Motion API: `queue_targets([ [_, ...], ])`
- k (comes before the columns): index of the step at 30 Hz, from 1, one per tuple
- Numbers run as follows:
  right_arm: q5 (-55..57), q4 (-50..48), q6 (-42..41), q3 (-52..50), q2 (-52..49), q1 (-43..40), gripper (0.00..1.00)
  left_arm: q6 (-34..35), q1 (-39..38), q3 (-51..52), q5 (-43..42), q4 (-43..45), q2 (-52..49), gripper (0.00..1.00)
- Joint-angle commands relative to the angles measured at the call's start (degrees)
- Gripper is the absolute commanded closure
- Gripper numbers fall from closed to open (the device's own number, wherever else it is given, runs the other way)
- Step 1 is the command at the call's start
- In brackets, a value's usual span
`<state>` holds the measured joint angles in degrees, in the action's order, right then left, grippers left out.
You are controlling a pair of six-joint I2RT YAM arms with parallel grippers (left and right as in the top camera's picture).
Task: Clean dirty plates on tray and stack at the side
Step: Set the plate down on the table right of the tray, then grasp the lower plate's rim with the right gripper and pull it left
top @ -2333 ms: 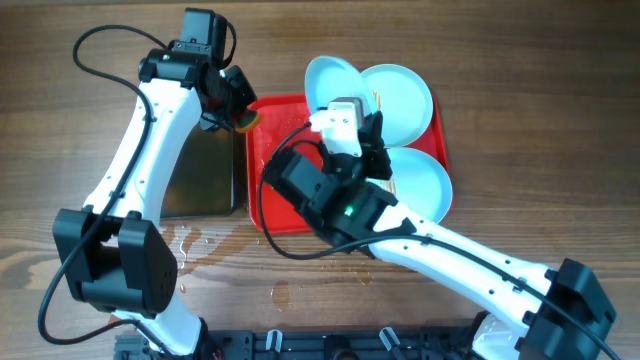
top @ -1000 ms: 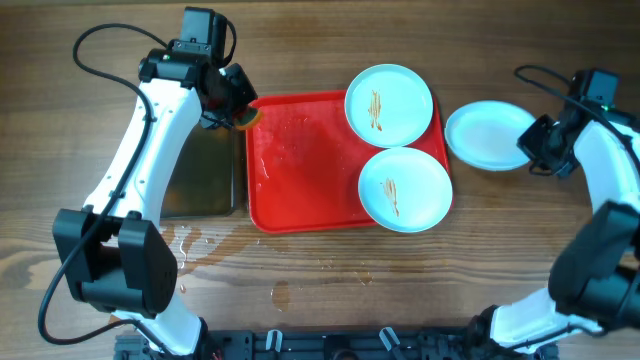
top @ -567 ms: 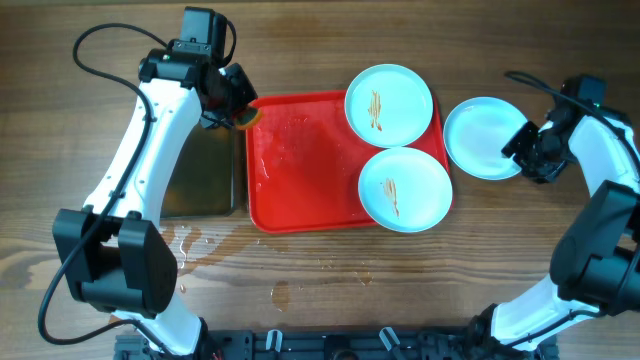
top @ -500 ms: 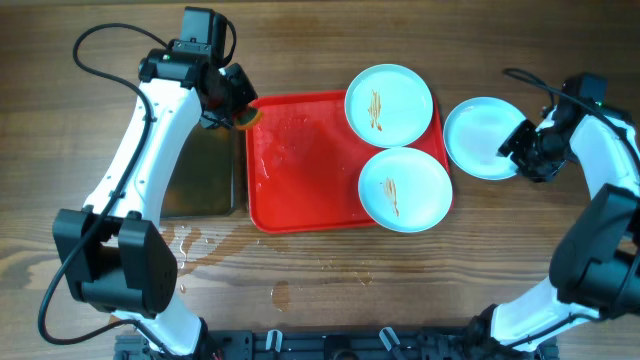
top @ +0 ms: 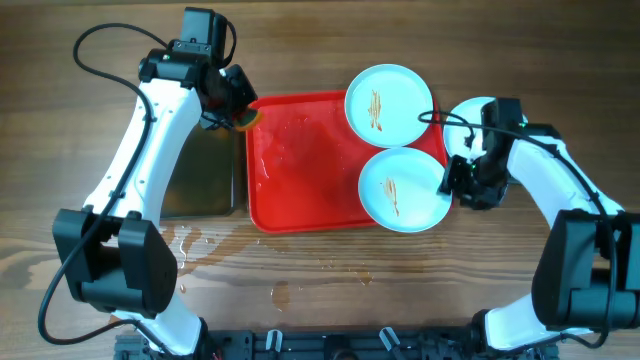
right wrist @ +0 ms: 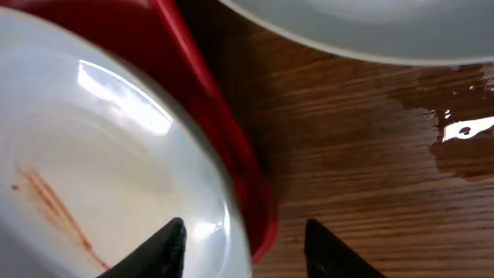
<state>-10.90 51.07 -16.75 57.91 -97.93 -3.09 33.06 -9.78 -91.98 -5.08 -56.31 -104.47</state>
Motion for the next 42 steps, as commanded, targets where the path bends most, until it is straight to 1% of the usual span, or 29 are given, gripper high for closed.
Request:
queue_targets([
  [1, 1.2, -1.9, -0.7, -1.2, 0.0, 0.0, 0.63, -1.4, 0.1, -0.5, -0.4, 0.1, 0.0, 0.96],
  [2, 0.1, -2.1, 0.1, -1.4, 0.0, 0.0, 0.71, -1.4, 0.1, -0.5, -0.4, 0.1, 0.0, 0.96],
  [6, -0.3, -1.9, 0.3, -1.4, 0.0, 0.1, 0.90, -1.4, 0.1, -0.5, -0.4, 0.1, 0.0, 0.96],
  [7, -0.3, -1.8, 0.3, -1.4, 0.0, 0.1, 0.94, -1.4, 0.1, -0.5, -0.4, 0.1, 0.0, 0.96],
  [8, -0.3, -1.6, 0.3, -1.4, 0.0, 0.1, 0.96, -1.4, 0.1, -0.5, -0.4, 0.1, 0.0, 0.96],
  [12, -3.5, 0.0, 3.3, -0.8, 0.2, 0.2, 0.96, -1.4, 0.1, -0.5, -0.5, 0.1, 0.0, 0.96],
  [14, -5.7, 1.8, 3.3, 0.5, 1.0, 0.5, 0.96, -1.4, 0.1, -0.5, -0.5, 0.1, 0.0, 0.96],
  [18, -5.9, 3.6, 2.7, 1.4, 4.8, 5.4, 0.96, -1.4, 0.1, -0.5, -0.5, -0.2, 0.0, 0.96],
  [21, -5.9, 1.4, -2.8, 1.4, 6.5, 12.3, 0.96, -1.4, -0.1, -0.5, -0.5, -0.3, 0.0, 0.96],
  [24, -3.7, -5.6, -10.9, 1.3, 5.5, 20.2, 0.96, -1.3, -0.2, -0.5, -0.5, -0.2, 0.0, 0.96],
  [26, 1.1, -11.2, -18.0, 1.3, 3.6, 25.7, 0.96, -1.3, -0.2, -0.5, -0.5, -0.3, 0.0, 0.96],
  [28, 2.6, -15.5, -21.5, 1.4, 0.2, 29.9, 0.96, -1.3, -0.2, -0.5, -0.5, -0.3, -0.1, 0.96],
  [32, 1.6, -13.3, -22.0, 4.1, -3.3, 29.6, 0.96, -1.4, -0.7, -0.4, -0.5, -0.6, -0.3, 0.96],
  [33, 0.9, -13.1, -21.5, 4.7, -3.9, 29.2, 0.95, -1.4, -1.1, -0.1, -0.4, -0.2, -0.3, 0.96],
  [34, 0.3, -13.1, -20.8, 5.0, -4.1, 28.9, 0.92, -1.4, -1.4, 0.1, -0.4, 0.0, -0.3, 0.96],
  [37, -0.5, -12.9, -20.5, 5.5, -4.3, 28.9, 0.66, -1.3, -2.5, 0.4, -0.5, 0.2, -0.3, 0.96],
  [38, -1.3, -12.9, -19.7, 5.9, -4.3, 28.9, 0.62, -1.4, -2.8, 0.4, -0.4, 0.2, -0.3, 0.96],
  [40, -2.1, -12.9, -19.2, 7.7, -4.3, 28.9, 0.57, -1.4, -3.3, 0.5, -0.4, 0.4, -0.3, 0.96],
  [42, -2.0, -14.0, -19.2, 8.5, -4.4, 28.9, 0.57, -1.4, -3.7, 0.9, -0.5, 0.3, -0.3, 0.96],
])
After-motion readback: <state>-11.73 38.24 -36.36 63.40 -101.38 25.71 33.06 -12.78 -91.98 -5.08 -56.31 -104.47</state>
